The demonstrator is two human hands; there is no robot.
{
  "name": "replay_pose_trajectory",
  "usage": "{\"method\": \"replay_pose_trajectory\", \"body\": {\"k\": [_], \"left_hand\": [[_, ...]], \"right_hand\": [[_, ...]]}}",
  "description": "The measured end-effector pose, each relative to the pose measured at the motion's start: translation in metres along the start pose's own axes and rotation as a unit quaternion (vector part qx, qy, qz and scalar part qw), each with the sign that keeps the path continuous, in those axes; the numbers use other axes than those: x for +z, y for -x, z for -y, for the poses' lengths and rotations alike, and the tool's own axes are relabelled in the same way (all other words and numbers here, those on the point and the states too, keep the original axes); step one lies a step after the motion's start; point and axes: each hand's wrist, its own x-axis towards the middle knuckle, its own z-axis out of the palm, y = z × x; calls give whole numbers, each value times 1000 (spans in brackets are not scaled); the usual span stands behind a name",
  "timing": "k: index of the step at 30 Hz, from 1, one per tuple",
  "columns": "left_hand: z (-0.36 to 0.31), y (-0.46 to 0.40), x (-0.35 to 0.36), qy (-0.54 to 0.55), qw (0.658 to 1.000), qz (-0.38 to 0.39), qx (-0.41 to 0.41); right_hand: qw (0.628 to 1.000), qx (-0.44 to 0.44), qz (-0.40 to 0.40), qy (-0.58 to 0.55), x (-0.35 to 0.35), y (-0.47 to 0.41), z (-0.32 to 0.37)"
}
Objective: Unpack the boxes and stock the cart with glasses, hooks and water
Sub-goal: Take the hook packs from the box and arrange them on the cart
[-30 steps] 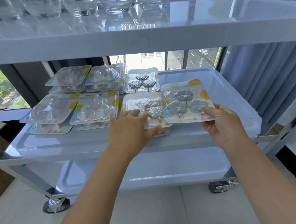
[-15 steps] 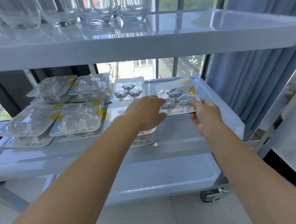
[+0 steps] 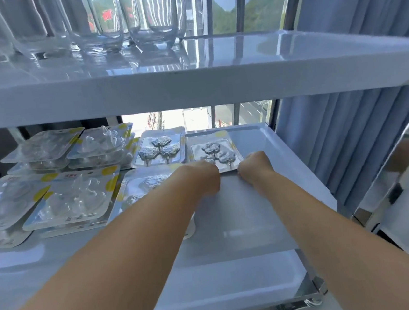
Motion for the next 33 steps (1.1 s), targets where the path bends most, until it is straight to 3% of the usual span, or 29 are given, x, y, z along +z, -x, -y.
{"method": "replay_pose_trajectory", "body": {"k": [4,10,14,16,18,21,23,33], "left_hand": [[2,-15,-1,-3,1000,26,-13],[1,-15,-5,1,999,37,-33],[3,-8,-5,32,999,-8,-27],[14,5,-7,78,994,-74,-26],[33,33,-6,121,986,-115,-28],[68,85,10,146,984,-105,16],[85,114,26,162,983,-81,41],[96,129,66,178,968,-153,93]], "right_hand": [[996,-52,6,67,8,-7,4],[993,-21,59,95,12,-20,15],[993,-71,18,94,10,3,13],[992,-116,1,57,11,25,7],[991,-113,58,-38,16,52,5],[975,-37,190,-106,22,93,7],[969,-18,223,-106,28,112,8],[955,17,226,-191,41,142,25]]}}
